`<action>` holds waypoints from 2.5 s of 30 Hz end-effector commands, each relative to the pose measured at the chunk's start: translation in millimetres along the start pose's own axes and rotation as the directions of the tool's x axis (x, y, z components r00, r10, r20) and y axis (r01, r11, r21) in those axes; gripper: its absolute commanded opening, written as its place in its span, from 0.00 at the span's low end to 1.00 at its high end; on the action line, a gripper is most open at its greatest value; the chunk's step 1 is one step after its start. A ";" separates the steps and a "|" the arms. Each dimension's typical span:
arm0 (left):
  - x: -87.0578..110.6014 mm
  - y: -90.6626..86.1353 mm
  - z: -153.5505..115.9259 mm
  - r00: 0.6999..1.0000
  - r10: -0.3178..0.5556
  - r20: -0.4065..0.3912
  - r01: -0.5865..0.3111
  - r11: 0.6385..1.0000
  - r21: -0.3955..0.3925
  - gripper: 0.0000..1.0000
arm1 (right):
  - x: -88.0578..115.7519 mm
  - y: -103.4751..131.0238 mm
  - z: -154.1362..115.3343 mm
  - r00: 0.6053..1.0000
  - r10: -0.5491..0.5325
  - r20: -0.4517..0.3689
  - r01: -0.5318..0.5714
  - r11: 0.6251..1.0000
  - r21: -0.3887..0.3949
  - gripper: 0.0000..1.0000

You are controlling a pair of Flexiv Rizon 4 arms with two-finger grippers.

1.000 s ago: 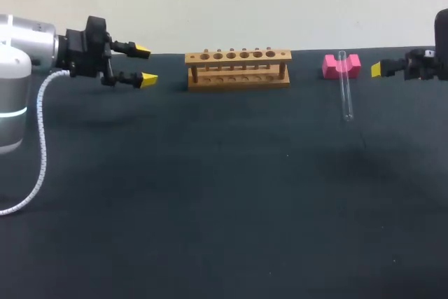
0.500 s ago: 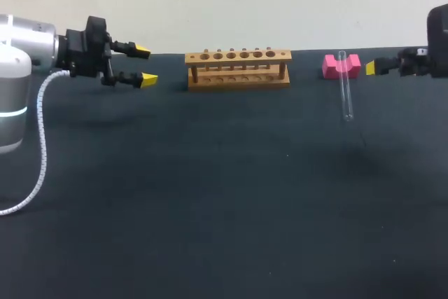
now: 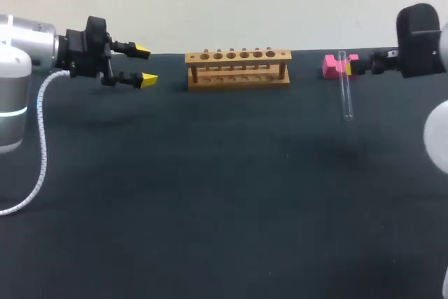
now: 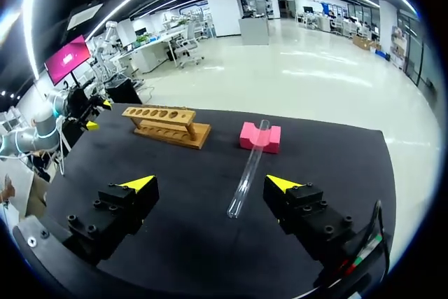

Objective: Grasp the test tube, adjust it, and insert it.

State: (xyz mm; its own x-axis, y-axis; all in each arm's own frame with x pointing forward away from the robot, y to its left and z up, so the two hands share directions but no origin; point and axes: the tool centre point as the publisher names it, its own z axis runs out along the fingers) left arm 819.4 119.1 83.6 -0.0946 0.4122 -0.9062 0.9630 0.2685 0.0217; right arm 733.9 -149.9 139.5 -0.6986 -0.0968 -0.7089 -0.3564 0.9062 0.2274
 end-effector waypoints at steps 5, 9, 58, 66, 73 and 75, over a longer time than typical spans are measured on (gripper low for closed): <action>1.3 -1.2 -0.7 1.000 0.003 0.004 -0.003 1.000 -0.003 1.00 | -9.2 9.9 19.9 0.999 0.033 0.012 -0.034 0.830 0.557 1.00; 1.3 -1.2 -0.7 1.000 0.003 0.004 -0.003 1.000 -0.003 1.00 | -13.8 11.7 27.8 0.999 0.046 0.017 -0.046 0.773 0.633 1.00; 1.3 -1.2 -0.7 1.000 0.003 0.004 -0.003 1.000 -0.003 1.00 | 3.9 -20.5 73.8 0.992 0.039 0.120 -0.104 0.795 0.598 1.00; 1.3 -1.2 -0.7 1.000 0.003 0.004 -0.003 1.000 -0.003 1.00 | 3.0 -16.8 87.1 0.990 0.019 0.143 -0.092 0.849 0.520 1.00; 1.3 -1.2 -0.7 1.000 0.003 0.004 -0.003 1.000 -0.003 1.00 | 1.9 -18.5 88.7 0.992 0.026 0.125 -0.084 0.869 0.488 1.00; 1.3 -1.2 -0.7 1.000 0.003 0.004 -0.003 1.000 -0.003 1.00 | 2.6 -20.2 88.3 0.993 0.029 0.115 -0.080 0.878 0.472 1.00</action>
State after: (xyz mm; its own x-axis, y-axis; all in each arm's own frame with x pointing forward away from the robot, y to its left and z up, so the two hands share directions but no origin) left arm 819.4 119.0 83.5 -0.0947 0.4123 -0.9061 0.9630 0.2686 0.0216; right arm 793.2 -129.5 71.6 -0.6216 -0.0242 -0.7829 0.0548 0.9957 -0.0743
